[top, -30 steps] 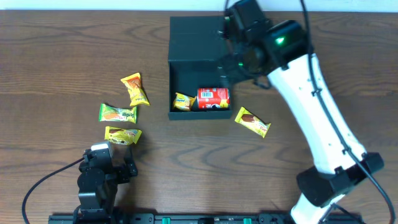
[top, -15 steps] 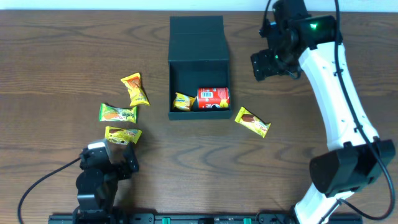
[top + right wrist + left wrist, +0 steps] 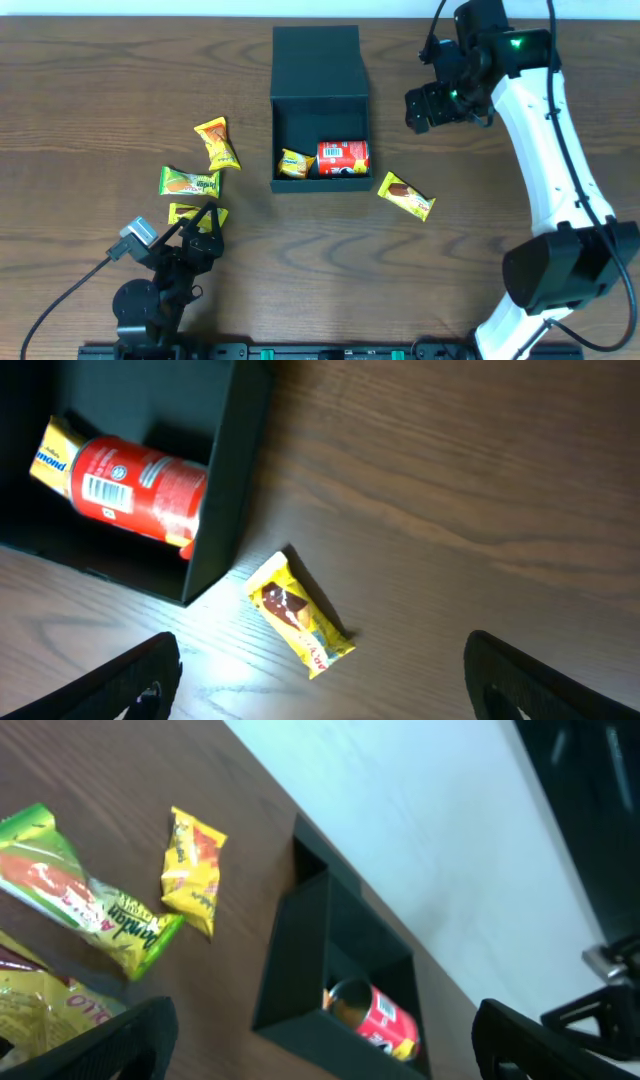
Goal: Pack container
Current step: 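Raise the right gripper out of the box and retract it, then reach the left gripper to the yellow peanut-cookie packet and grasp it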
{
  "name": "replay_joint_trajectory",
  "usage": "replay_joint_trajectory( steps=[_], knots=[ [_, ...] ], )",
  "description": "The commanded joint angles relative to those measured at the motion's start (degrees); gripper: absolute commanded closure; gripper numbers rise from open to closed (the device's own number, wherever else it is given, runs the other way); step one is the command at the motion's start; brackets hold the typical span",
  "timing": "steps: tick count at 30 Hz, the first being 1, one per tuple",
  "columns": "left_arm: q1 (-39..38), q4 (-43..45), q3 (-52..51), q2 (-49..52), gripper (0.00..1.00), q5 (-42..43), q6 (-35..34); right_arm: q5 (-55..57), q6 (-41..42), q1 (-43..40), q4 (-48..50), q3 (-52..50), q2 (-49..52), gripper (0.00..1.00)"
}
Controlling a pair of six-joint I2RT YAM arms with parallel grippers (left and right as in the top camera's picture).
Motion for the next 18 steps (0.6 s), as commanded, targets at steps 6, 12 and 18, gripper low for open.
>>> replay_joint_trajectory(
  steps=[6,12,18],
  knots=[
    [-0.2,-8.9,18.2,21.5,0.04,-3.6,18.0,-1.9,-1.0,-6.1,0.0,0.5,-0.5,0.07],
    [-0.2,-19.5,38.5,49.0,0.04,-9.4,28.6,-2.6,-2.8,-8.0,0.0,0.5,-0.5,0.14],
    [-0.4,-24.5,50.9,75.6,0.04,-11.6,32.4,-2.6,-7.7,-9.2,0.0,0.1,-0.5,0.21]
  ],
)
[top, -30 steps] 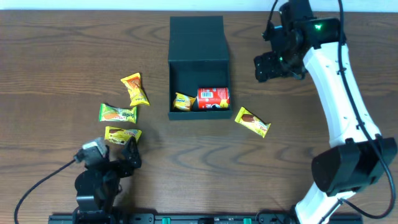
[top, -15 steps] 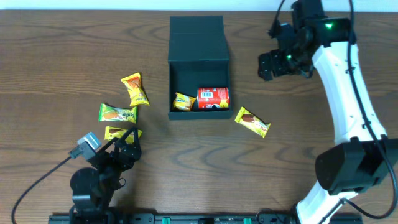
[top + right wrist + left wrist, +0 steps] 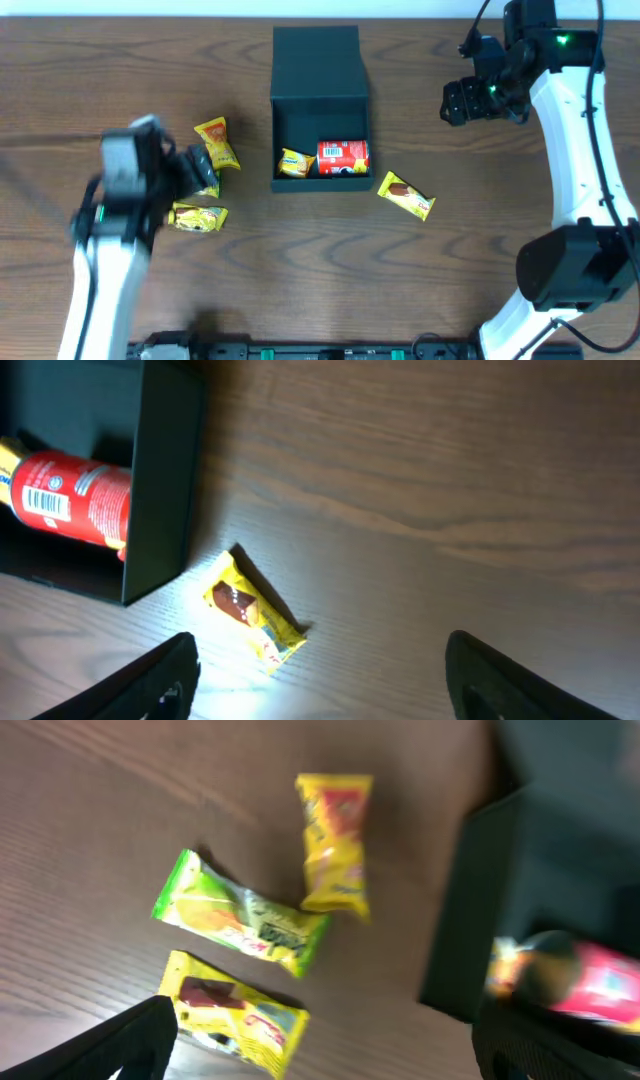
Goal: Pack container
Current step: 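Reach the left gripper to the yellow peanut-cookie packet and grasp it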
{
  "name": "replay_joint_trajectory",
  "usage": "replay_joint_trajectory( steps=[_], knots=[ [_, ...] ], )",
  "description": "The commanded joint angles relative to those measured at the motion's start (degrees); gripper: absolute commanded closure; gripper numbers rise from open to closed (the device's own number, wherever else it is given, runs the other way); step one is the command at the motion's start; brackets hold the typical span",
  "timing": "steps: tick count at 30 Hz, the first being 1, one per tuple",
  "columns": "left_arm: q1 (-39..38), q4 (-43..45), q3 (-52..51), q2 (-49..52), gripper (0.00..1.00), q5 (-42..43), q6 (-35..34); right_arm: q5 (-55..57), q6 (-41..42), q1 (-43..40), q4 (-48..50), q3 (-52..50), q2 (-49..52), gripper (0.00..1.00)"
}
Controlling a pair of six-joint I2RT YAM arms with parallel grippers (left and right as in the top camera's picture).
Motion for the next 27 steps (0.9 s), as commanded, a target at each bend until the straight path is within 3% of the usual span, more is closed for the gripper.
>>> replay_joint_trajectory(
  steps=[1,6,12,13,19,22,27],
  knots=[
    [-0.5,-0.6,4.0,9.5,0.04,-2.2,4.5,-0.7,-4.4,-1.4,0.0,-0.2,-0.5,0.22],
    [-2.3,2.3,6.9,19.2,0.04,-4.1,10.2,-0.7,-4.9,-1.8,1.0,-2.7,-0.5,0.22],
    [-5.0,10.0,7.6,24.5,0.00,-10.4,10.2,-1.0,-4.6,-1.8,2.0,-4.4,-0.5,0.21],
    [-5.4,11.6,7.6,25.1,0.06,-12.1,10.2,-1.0,-4.4,-1.8,2.0,-4.4,-0.5,0.20],
    [-7.3,16.9,7.8,29.3,0.10,-12.5,7.8,-1.0,-4.0,-1.8,2.1,-4.4,-0.5,0.20],
    [-8.3,18.6,7.8,31.3,0.26,-12.2,6.5,-1.0,-4.0,-1.8,2.1,-4.4,-0.5,0.20],
    [-8.4,18.9,7.8,33.9,0.35,-12.2,2.0,-1.0,-3.8,-1.8,2.1,-4.4,-0.5,0.21]
  ],
)
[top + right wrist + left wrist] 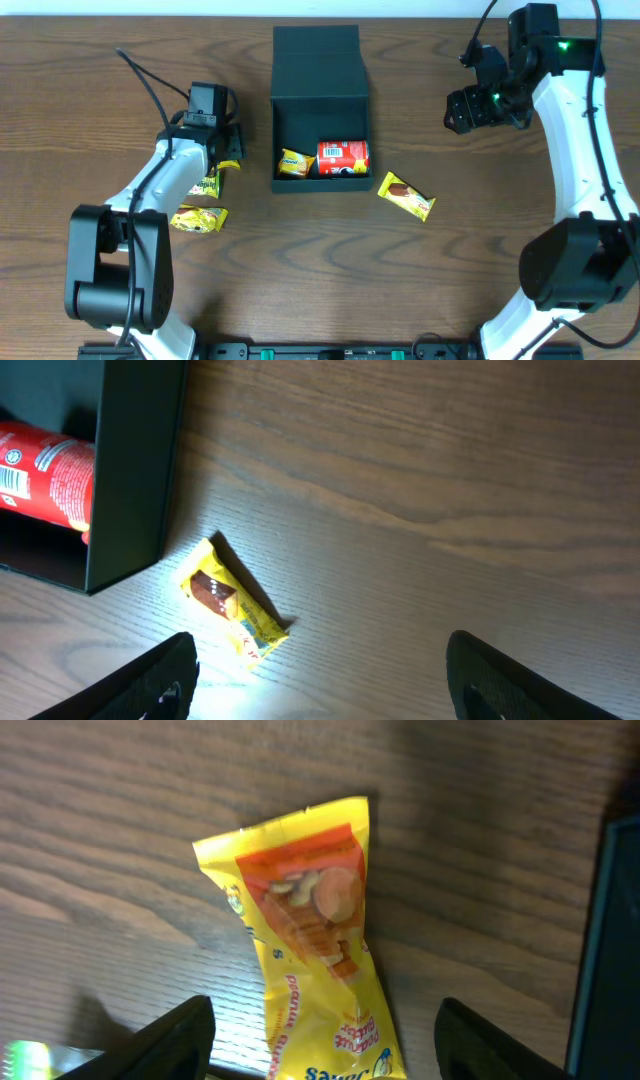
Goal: Pack container
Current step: 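Reach the left gripper to the yellow peanut-cookie packet and grasp it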
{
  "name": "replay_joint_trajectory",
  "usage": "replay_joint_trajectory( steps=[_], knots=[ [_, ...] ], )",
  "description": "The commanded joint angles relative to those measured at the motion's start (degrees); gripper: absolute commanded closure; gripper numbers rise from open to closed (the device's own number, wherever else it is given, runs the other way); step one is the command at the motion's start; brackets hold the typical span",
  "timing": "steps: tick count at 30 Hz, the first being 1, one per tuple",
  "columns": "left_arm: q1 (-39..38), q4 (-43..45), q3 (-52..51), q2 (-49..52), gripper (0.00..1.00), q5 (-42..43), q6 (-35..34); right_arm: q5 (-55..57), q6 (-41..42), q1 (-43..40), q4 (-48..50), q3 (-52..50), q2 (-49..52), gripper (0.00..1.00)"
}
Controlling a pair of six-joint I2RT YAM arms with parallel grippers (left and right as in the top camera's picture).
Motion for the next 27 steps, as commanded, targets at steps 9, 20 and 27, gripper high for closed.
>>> replay_joint_trajectory(
  steps=[9,20,27],
  knots=[
    [0.1,0.1,1.3,3.2,0.60,-0.9,-7.2,-0.5,-0.2,-0.2,0.0,-0.3,-0.5,0.23],
    [0.1,0.8,1.3,4.2,0.80,0.3,-7.5,-0.8,0.2,-0.2,0.0,-0.3,-0.5,0.23],
    [0.2,0.6,1.6,3.8,0.94,1.0,-7.4,-2.5,0.5,1.0,-0.6,-0.2,-0.5,0.31]
  ],
)
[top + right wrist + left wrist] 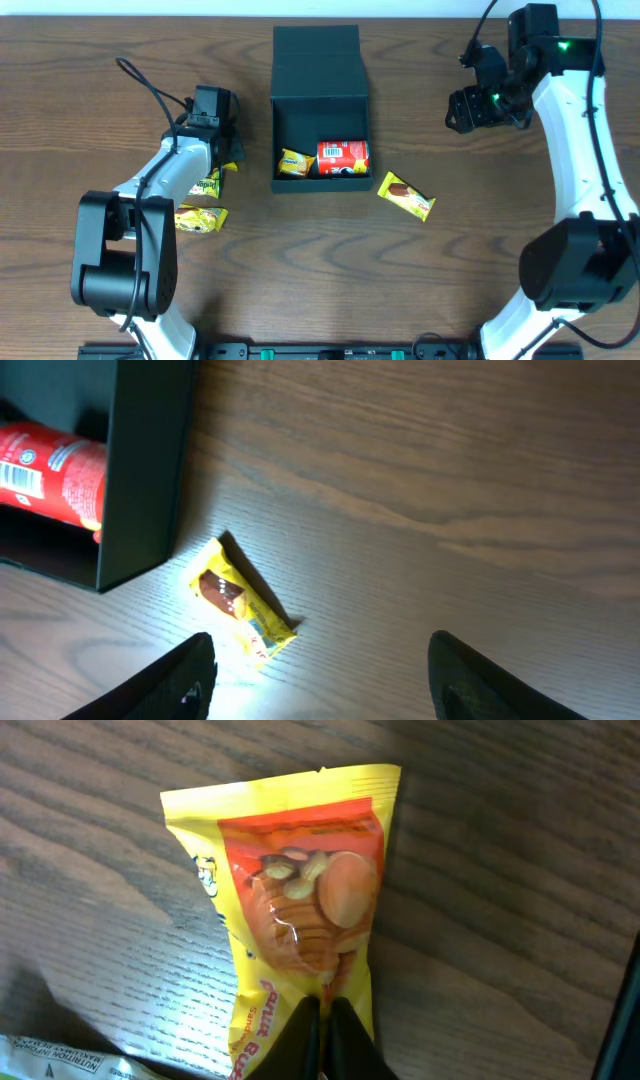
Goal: Pack container
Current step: 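Reach the left gripper to the yellow peanut-cookie packet and grasp it, then lower the right gripper onto the yellow chocolate-bar packet and grasp it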
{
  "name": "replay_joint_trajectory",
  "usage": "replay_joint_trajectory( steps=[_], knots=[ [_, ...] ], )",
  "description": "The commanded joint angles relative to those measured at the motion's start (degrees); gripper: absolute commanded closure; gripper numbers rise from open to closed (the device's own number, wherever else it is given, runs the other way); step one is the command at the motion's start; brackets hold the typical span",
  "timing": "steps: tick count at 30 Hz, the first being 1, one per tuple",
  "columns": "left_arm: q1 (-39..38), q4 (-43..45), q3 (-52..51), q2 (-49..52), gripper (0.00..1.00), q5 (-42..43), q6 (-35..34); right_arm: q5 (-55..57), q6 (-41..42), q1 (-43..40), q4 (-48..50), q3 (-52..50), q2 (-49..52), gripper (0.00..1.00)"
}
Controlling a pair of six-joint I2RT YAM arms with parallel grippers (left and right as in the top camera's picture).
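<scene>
In the left wrist view, the yellow peanut-sandwich packet (300,890) lies on the wooden table, and my left gripper (322,1020) is shut on its middle. Overhead, the left gripper (213,128) covers most of that packet, left of the open black box (320,60). The box holds a red can (343,157) and a small yellow packet (295,162). A yellow chocolate-bar packet (405,196) lies right of the box and also shows as a packet (243,612) in the right wrist view. My right gripper (320,680) is open, high above the table at the back right.
A green packet (207,185) and another yellow chocolate packet (197,218) lie just in front of the left gripper. The green packet's corner (50,1055) shows at the lower left of the left wrist view. The box's wall (150,460) stands left of the loose packet.
My left gripper was open above the yellow peanut packet; now it is lower and shut on the packet's middle. The right gripper has barely shifted and is still open.
My left arm sat folded at the table's front left, open. Then it was over the three packets left of the box, then open right above the yellow peanut packet, and now shut on it. The right gripper had moved from beside the box to the back right, staying open.
</scene>
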Motion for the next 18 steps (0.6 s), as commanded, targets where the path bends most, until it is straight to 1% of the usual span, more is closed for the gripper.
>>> replay_joint_trajectory(
  steps=[1,5,8,10,12,15,16,18],
  knots=[
    [0.2,-0.4,2.1,0.5,0.94,0.7,-0.2,-1.3,0.4,1.4,-0.5,-0.2,-0.7,0.31],
    [0.1,-5.0,7.7,-0.8,0.94,0.6,0.4,0.3,0.4,3.5,-0.9,-0.2,-2.9,0.31],
    [0.0,-12.4,16.6,-2.6,0.94,0.7,3.5,2.2,0.3,6.0,-2.2,-0.2,-6.8,0.30],
    [-0.3,-17.2,22.6,-3.9,0.94,0.7,4.2,3.4,0.3,7.3,-3.4,-0.3,-8.8,0.28],
    [-0.9,-21.6,28.2,-5.7,0.94,1.5,4.1,4.2,-0.6,9.0,-6.0,-0.4,-9.5,0.33],
    [-1.7,-22.6,31.2,-8.2,0.94,1.5,4.1,5.8,-1.4,12.0,-9.1,-2.9,-9.5,0.34],
    [-1.8,-22.2,31.5,-9.2,0.94,1.5,4.1,7.9,-1.3,13.2,-8.9,-5.1,-9.5,0.31],
    [-1.8,-22.3,31.5,-10.4,0.95,1.5,4.1,10.6,-0.2,15.1,-6.0,-10.2,-9.5,0.29]
  ],
)
